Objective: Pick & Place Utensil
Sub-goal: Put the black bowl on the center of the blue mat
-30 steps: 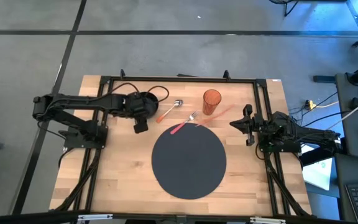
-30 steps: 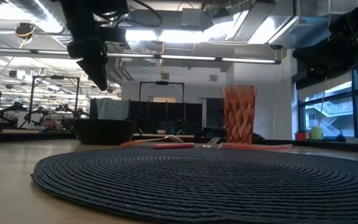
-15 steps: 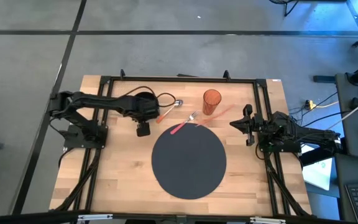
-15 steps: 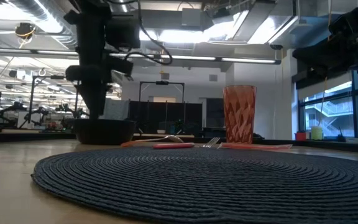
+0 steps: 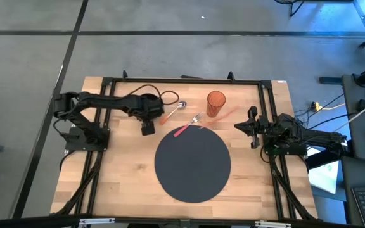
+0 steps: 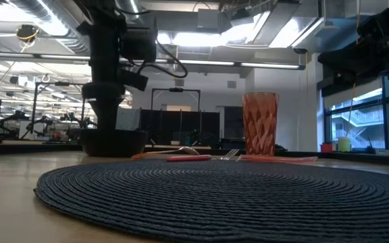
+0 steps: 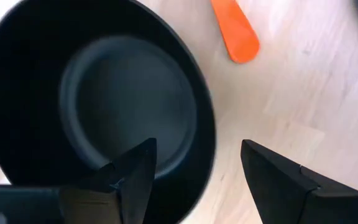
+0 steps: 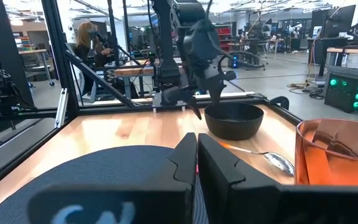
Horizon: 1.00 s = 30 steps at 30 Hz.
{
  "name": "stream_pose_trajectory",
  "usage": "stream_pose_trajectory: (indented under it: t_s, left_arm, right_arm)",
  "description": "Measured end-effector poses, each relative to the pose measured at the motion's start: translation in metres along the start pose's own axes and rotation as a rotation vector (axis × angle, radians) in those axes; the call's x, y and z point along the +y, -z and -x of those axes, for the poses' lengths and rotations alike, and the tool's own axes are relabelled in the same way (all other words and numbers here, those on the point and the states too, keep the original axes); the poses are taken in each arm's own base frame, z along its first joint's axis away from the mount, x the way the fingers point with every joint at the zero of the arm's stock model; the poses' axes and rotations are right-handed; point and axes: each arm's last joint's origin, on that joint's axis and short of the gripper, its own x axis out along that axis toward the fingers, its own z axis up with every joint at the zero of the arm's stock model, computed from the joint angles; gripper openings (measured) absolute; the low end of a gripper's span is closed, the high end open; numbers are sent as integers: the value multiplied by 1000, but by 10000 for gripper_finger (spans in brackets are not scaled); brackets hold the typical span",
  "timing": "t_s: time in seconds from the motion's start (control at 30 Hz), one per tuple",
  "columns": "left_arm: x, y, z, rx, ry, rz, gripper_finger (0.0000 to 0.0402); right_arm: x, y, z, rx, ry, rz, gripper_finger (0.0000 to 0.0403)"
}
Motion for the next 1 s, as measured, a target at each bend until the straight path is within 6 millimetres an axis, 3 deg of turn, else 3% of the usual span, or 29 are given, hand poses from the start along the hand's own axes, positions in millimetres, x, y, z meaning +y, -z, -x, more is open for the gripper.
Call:
stream_pose_trajectory:
  t_s: [0.33,1.0]
  left_arm:
    - [13,-2,-7,8,37,69,228]
    - [9,-5,-37,122,-18,34,222]
  right_arm:
    - [0,0,0,0,0,7,16]
    - [1,0,0,1,-22,0,16]
